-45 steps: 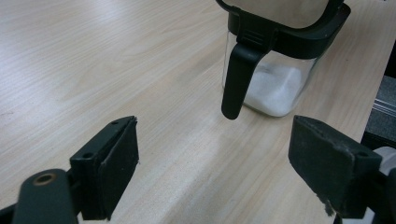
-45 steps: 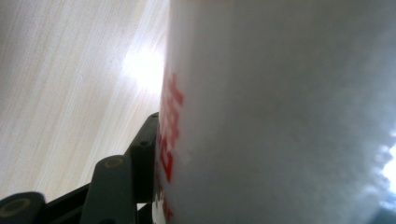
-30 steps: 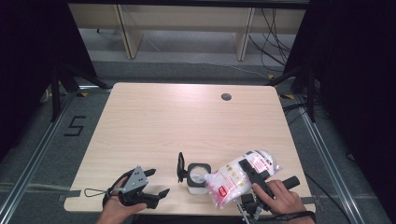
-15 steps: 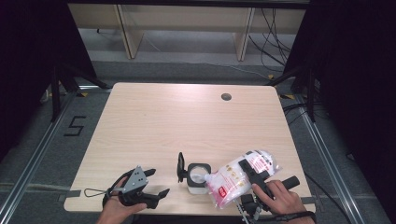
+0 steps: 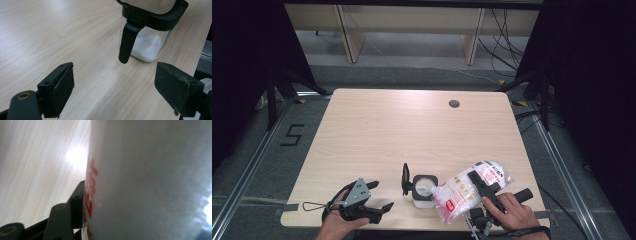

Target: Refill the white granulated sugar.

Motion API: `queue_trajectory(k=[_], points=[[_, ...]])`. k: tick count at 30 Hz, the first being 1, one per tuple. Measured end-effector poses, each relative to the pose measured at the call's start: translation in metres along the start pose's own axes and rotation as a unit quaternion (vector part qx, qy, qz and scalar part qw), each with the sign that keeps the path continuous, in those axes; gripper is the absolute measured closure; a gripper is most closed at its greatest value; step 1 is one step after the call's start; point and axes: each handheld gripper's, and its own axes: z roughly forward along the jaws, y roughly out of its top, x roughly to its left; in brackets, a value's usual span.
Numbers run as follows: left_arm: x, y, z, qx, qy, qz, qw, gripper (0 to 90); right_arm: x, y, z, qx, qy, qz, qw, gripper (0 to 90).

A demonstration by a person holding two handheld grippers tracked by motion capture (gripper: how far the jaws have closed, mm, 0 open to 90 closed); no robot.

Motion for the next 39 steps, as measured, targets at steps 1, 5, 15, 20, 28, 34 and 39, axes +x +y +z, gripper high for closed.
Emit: queue_trajectory(k=[1,5,15,20,28,34,39], points=[[-0.0003,0.0000,0.0002,-0.002,-0.001,-0.003,1.0000,15.8,-0.0005,0.0000,0.0003,-0.002,-0.002,-0.002,1.0000,44.4],[0.0005,0.0003,-0.0004,0.001,-0.001,0.003,1.0000,15.8,0.0001,0.0001,0.0001,-0.001,0.001,-0.001,1.0000,44.4],[-0.0005,-0.0001,-0.0003,0.001,-0.002,-0.009,1.0000,15.8,0.0008,-0.0005,-0.0010,0.007,0.005,0.004,1.0000,44.4],[-0.0010,-0.0006,0.0007,-0.005,0.001,-0.010,0.9999,15.8,0.0006,-0.0003,-0.0005,0.001,0.000,0.002,1.0000,44.5],[-0.0004,0.0000,-0.0004,0.002,-0.001,-0.006,1.0000,15.8,0.0005,-0.0002,-0.0008,0.005,0.005,0.001,1.0000,44.5],[-0.0015,-0.0004,0.0004,-0.005,-0.002,-0.011,0.9999,15.8,-0.0006,-0.0008,-0.0017,0.007,0.006,-0.002,1.0000,44.5],[-0.0015,-0.0002,0.0002,-0.003,-0.003,-0.013,0.9999,15.8,0.0001,-0.0006,-0.0010,0.006,0.005,0.001,1.0000,44.5]])
